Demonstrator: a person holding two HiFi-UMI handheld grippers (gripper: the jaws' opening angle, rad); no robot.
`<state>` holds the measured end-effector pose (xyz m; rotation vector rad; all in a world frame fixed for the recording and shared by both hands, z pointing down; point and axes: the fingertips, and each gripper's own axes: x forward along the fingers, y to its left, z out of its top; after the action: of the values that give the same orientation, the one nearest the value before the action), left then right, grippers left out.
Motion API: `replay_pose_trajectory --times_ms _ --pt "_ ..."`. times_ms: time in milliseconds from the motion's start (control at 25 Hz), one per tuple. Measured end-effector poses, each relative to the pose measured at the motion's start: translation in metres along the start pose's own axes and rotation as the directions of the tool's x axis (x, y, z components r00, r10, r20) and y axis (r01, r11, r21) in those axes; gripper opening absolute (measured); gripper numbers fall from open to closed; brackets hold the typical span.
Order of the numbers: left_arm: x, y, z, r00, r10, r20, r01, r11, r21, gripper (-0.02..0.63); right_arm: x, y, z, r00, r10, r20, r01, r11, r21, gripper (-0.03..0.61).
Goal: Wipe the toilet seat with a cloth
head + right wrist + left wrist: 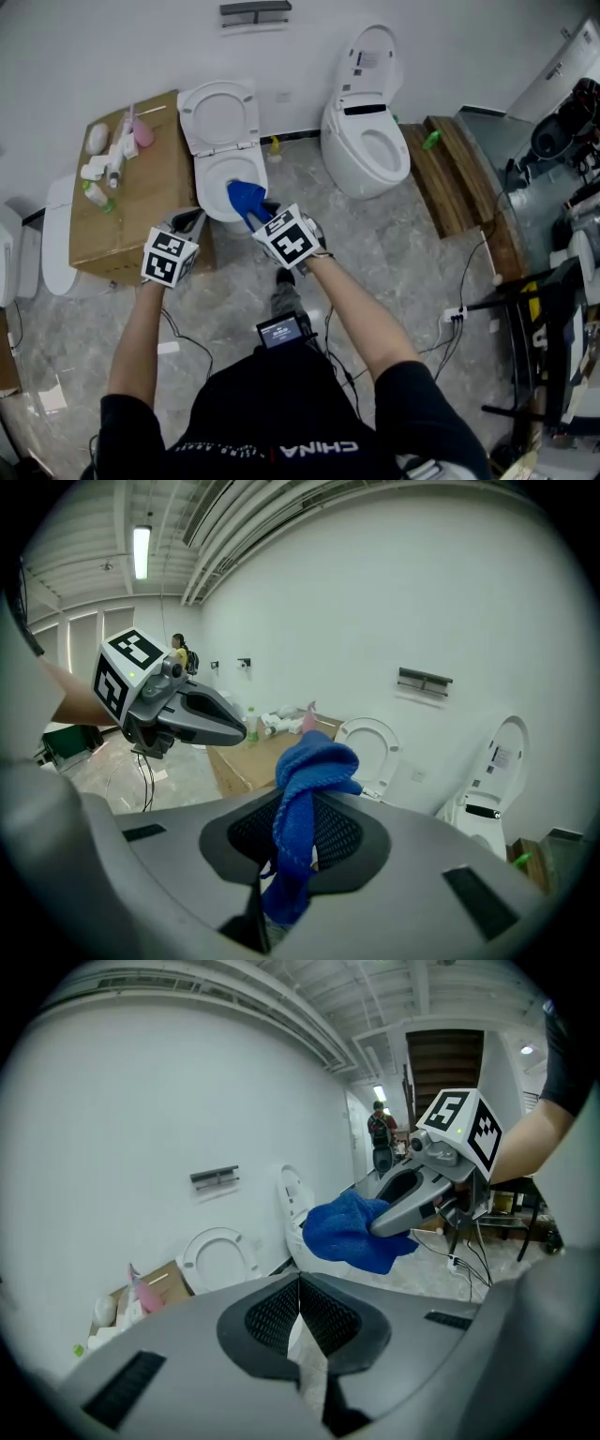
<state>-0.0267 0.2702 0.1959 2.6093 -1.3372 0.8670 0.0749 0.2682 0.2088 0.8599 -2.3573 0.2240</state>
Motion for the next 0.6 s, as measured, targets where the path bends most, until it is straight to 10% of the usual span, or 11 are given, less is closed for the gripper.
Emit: replay_pose_trajectory --times_ms 600 --pt "0.191 0.152 0.100 0.997 0.071 -0.037 -0.073 0.996 -0.049 0.012 0.137 -0.218 0.101 0.996 0.093 0.011 -0.092 0.995 -0.030 0.066"
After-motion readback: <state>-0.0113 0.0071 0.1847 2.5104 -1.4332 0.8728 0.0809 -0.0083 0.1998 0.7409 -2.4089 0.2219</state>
